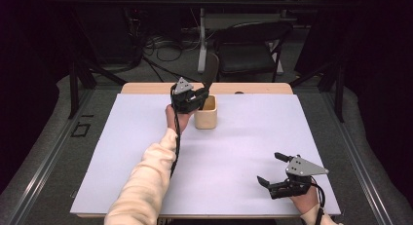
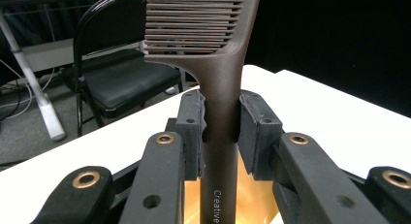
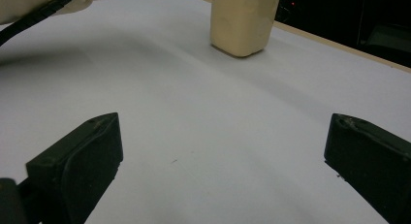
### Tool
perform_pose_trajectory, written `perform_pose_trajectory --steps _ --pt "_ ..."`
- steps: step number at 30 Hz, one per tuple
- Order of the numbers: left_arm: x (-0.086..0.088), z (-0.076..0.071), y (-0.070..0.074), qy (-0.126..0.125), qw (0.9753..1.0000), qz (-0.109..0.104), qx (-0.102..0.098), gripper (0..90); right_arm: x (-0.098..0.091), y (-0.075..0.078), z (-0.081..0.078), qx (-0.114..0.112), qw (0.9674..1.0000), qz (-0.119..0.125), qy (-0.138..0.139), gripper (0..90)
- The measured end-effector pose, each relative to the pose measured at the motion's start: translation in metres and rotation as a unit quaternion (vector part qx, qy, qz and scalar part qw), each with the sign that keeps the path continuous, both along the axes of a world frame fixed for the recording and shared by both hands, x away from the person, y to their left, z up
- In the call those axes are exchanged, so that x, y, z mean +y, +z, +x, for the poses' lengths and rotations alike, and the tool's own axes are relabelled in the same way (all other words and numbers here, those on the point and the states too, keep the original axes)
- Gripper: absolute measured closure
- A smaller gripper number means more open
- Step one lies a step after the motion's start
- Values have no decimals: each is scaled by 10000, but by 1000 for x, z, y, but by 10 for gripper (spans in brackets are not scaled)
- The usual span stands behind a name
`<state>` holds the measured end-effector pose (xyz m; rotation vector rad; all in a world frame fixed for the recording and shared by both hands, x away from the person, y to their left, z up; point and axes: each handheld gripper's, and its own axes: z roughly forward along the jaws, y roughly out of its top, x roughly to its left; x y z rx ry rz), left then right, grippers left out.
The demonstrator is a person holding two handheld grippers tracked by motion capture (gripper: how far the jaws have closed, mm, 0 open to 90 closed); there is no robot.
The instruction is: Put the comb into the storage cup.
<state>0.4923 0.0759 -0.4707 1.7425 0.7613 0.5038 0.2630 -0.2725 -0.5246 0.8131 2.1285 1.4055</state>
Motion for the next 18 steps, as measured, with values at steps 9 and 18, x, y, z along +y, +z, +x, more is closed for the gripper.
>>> perform_pose_trajectory --steps 9,18 --pt "1 0 -2 -72 10000 34 40 725 0 0 0 4 10000 12 -6 0" --pt "0 0 -3 -88 9999 118 61 725 0 0 0 2 10000 12 -6 0"
